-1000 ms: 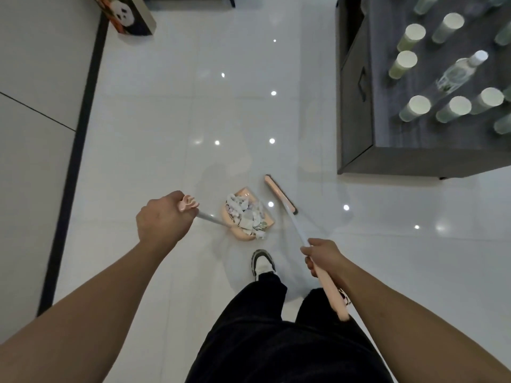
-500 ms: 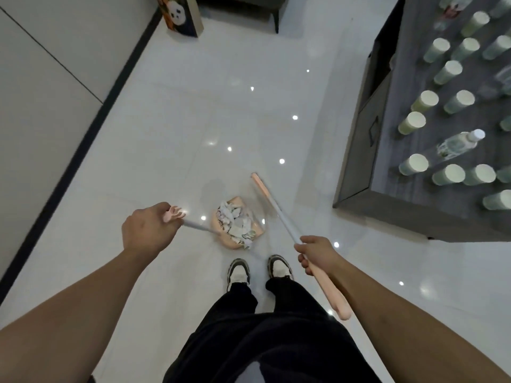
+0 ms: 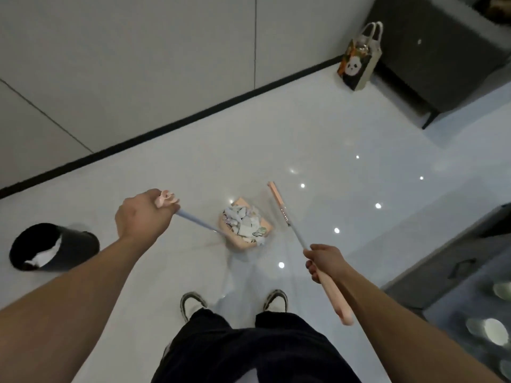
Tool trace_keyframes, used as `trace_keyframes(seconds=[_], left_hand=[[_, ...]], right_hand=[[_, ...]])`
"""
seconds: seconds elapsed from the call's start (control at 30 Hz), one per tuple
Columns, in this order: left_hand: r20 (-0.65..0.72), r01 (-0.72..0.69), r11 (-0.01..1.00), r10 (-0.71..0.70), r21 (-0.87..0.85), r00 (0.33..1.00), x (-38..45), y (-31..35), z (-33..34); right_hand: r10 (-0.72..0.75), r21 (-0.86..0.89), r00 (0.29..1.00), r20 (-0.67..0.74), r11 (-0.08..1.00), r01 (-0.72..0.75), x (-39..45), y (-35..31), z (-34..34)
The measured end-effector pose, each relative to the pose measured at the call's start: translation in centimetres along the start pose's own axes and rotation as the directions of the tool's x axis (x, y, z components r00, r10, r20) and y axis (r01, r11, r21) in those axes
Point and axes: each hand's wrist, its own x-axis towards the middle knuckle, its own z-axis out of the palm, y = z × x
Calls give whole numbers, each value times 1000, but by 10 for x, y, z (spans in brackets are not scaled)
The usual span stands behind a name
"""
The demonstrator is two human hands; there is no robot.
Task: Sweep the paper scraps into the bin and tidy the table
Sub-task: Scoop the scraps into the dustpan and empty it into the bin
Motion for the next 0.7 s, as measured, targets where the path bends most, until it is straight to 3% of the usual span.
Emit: trace_keyframes(seconds=[0.17,0.3,0.53,0.7], left_hand=[[-127,239,965,-252,-107,959,-5,-95,-63],[-232,383,897,-430,-222,872,-15,-179,-117],[-354,483,814,-577,-322,736,-38,-317,-211],[-469,529,765,-644,-368,604,-65,-398,-265]], right_hand=[[-58,-183,989,139,980,83,-12,-46,92],[-102,-289,965,240,942,171,-36,-63,190],[-141,-386,897,420,866,317,-95,-74,361],[-84,-366,859,504,880,301,-133,-69,454]])
